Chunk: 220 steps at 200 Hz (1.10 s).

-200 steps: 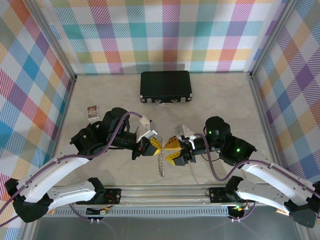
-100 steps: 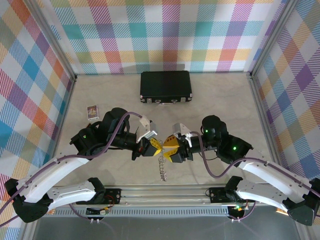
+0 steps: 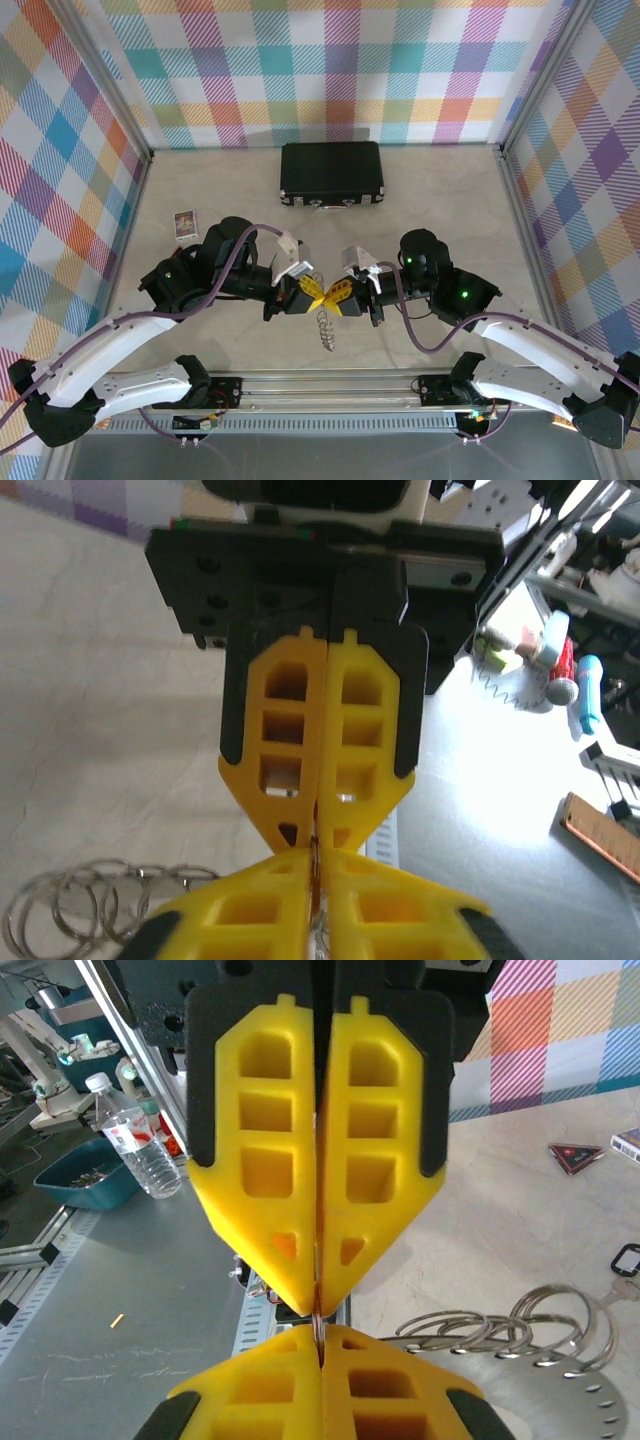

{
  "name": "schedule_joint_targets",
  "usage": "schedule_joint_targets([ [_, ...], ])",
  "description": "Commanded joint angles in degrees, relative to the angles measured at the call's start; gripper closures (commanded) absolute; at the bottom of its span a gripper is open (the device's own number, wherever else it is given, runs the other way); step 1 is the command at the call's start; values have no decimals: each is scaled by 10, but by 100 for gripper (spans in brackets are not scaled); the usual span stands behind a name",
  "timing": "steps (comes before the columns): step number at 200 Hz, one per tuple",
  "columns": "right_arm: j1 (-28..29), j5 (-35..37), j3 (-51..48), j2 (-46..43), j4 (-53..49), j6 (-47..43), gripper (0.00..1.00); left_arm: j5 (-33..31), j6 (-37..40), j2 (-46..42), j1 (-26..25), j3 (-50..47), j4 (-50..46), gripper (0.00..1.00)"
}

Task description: Put the keys on the keyring

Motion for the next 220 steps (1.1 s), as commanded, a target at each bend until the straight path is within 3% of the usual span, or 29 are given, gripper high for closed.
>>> schedule_joint_targets([
  [1, 3, -23, -3, -16, 32, 0, 100, -3, -45, -45, -8, -32, 89, 78],
  [39, 3, -54, -31, -43, 111, 36, 100, -22, -111, -99, -8, -97, 188, 59],
  [60, 3, -68, -44, -47, 164, 65, 100, -17, -136, -116, -8, -117, 221, 55],
  [93, 3, -73, -81, -44, 300, 141, 100, -2, -173, -125, -9, -142, 294, 56],
  [146, 4, -19, -144, -55, 470, 223, 100, 30, -213, -111, -8, -156, 400, 67],
  [220, 3, 8, -161, -60, 535, 256, 100, 28, -215, -102, -8, -163, 415, 71],
])
